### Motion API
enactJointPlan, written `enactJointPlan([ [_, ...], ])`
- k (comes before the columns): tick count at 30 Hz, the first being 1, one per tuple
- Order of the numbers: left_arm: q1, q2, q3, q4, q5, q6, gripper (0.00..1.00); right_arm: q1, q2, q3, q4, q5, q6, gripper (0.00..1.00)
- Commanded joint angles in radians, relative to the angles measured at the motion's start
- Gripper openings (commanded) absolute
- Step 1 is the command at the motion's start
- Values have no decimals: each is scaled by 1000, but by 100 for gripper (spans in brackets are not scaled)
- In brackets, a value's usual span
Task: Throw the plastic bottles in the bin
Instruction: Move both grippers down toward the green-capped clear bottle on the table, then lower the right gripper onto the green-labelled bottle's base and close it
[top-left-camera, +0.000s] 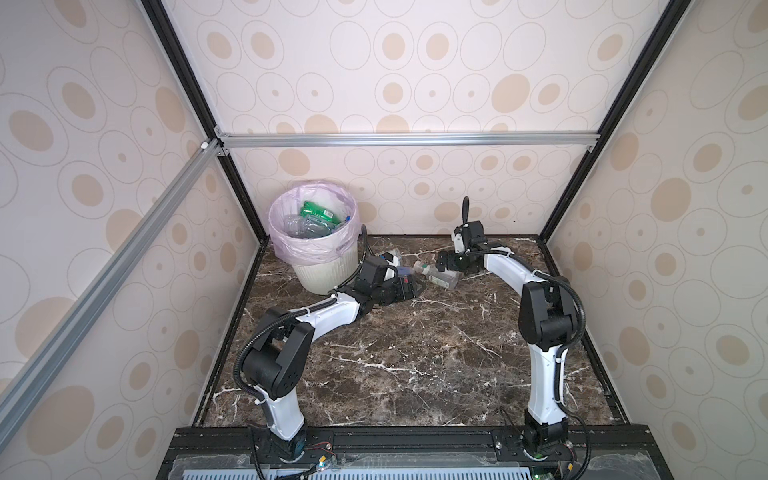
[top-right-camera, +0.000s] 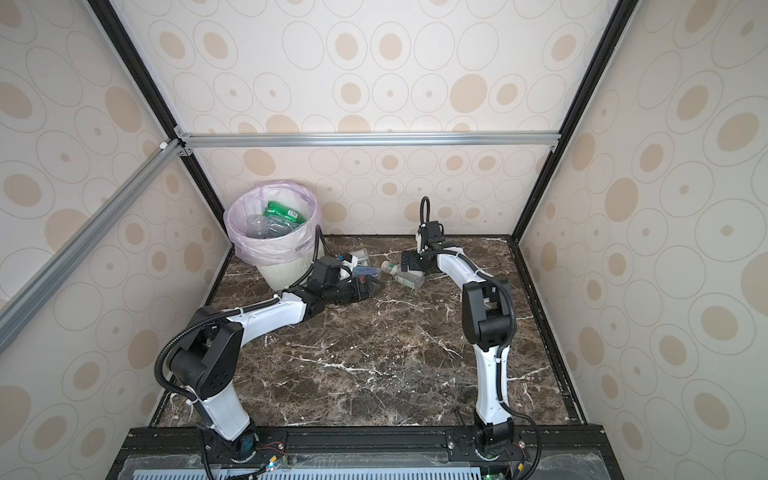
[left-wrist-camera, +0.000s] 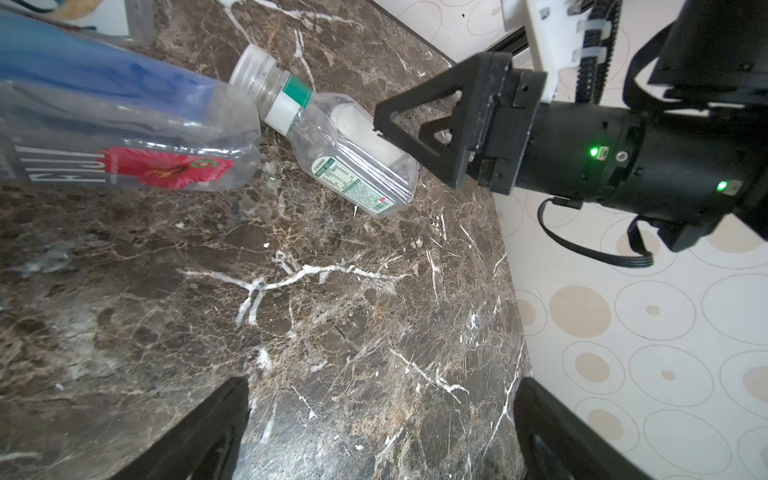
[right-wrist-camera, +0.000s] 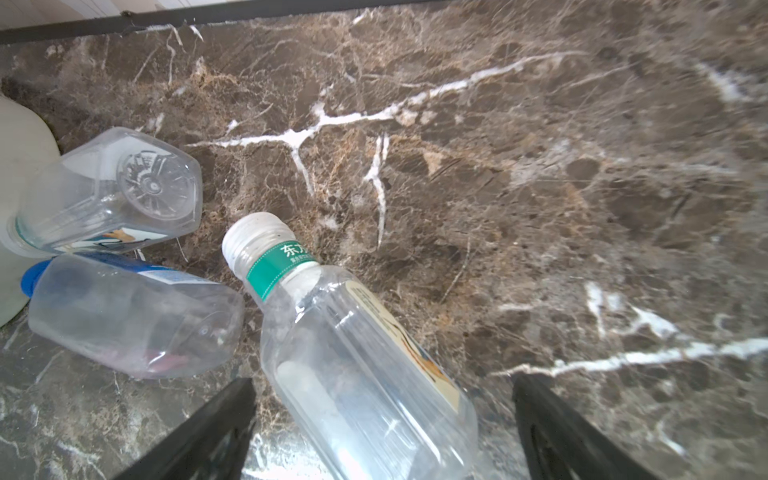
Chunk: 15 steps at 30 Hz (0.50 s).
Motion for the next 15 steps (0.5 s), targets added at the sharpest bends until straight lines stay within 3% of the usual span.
enactJointPlan([
  [1,-3,6,41,18,16,-10,99,0,27,31,-56,-57,-5,100],
  [15,-2,-9,13,40,35,-37,99,14,-81,-159,-8,-76,30,100],
])
